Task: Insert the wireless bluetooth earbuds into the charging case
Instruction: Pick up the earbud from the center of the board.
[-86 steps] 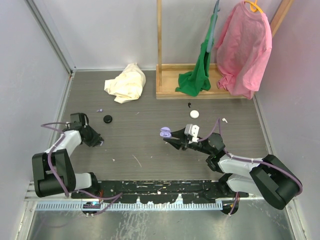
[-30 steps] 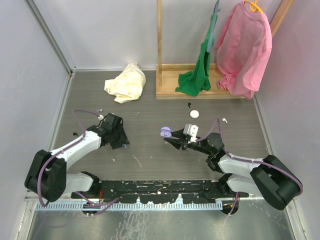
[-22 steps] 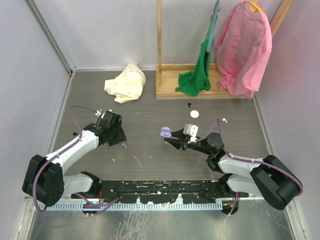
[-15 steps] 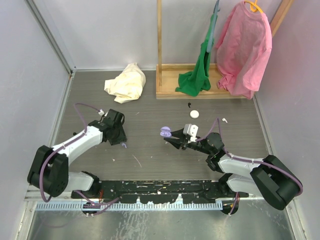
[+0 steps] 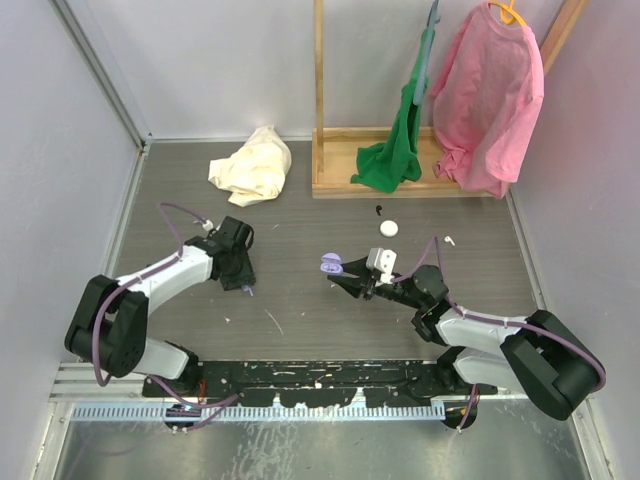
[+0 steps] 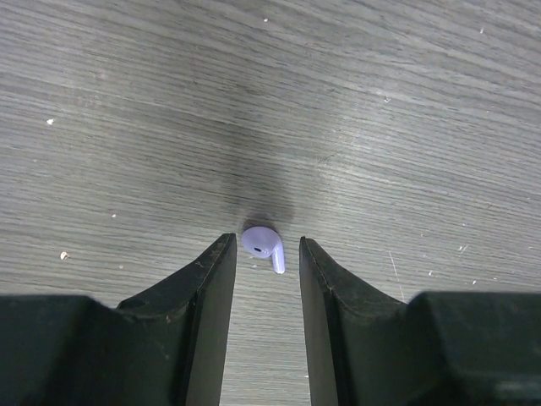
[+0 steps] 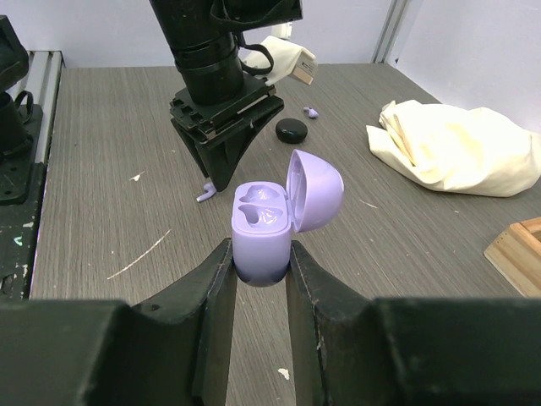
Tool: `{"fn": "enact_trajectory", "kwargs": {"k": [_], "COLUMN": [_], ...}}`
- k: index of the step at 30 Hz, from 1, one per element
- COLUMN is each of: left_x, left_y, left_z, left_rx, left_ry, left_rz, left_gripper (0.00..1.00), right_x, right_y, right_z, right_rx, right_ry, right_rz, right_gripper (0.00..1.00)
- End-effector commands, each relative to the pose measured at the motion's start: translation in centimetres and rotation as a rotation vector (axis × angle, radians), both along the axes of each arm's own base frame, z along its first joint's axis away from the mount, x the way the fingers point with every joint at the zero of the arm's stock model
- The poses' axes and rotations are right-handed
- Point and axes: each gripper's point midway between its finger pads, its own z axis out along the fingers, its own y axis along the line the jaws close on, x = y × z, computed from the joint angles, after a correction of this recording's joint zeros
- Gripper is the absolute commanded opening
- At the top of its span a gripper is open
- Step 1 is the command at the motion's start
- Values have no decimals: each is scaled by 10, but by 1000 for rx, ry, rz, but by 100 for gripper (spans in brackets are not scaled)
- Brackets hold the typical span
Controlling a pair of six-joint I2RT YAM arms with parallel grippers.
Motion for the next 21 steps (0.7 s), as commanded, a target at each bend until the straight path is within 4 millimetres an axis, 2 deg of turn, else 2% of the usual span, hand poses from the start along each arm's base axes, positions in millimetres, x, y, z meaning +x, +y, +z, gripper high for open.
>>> {"fn": "enact_trajectory", "kwargs": {"k": [1, 10, 21], "left_x": [15, 13, 13], "left_y": [-5, -3, -7], "left_z": [7, -1, -5], "left_rx": [-4, 18, 11], "left_ry": [-42, -16, 3], "left_rz": [-15, -23, -36], "left_gripper": [37, 37, 31], "right_x": [5, 5, 4], "right_y": [3, 4, 4], "right_z": [27, 27, 28], "right_rx": [46, 45, 48], "right_ry": [-78, -76, -79], "right_rz": [-7, -5, -3], "right_gripper": [1, 1, 1]}}
